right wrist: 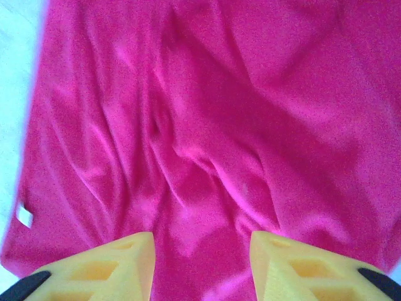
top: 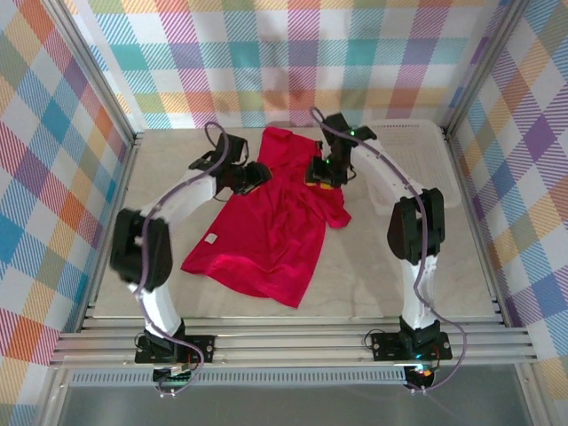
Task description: Fold the inside-out t-shirt
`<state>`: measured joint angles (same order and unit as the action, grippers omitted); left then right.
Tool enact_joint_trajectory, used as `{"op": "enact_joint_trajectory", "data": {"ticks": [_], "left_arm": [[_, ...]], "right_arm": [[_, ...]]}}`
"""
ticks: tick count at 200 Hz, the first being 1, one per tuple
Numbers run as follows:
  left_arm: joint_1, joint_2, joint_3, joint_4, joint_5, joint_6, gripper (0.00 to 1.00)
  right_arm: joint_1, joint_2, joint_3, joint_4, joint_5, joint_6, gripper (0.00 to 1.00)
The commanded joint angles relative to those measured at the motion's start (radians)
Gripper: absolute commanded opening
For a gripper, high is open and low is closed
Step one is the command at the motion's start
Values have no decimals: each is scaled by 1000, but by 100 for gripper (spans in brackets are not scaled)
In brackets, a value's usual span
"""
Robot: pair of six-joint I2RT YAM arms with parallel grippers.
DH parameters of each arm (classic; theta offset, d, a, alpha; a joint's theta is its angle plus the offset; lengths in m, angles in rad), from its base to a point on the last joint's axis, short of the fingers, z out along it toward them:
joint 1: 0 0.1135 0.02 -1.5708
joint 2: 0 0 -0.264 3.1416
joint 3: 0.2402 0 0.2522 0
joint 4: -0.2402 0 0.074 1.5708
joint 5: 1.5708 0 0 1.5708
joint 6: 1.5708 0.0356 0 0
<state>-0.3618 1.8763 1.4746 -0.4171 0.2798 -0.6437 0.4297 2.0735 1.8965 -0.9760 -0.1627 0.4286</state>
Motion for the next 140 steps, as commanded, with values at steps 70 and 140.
{"op": "enact_joint_trajectory", "data": {"ticks": [70, 140], "left_arm": [[132, 184, -149, -13, -34, 36, 37], [124, -215, -615, 130, -78, -104, 38]], "right_arm": [[39, 82, -303, 246, -7, 104, 36], [-65, 152, -101, 108, 33, 5, 38]]}}
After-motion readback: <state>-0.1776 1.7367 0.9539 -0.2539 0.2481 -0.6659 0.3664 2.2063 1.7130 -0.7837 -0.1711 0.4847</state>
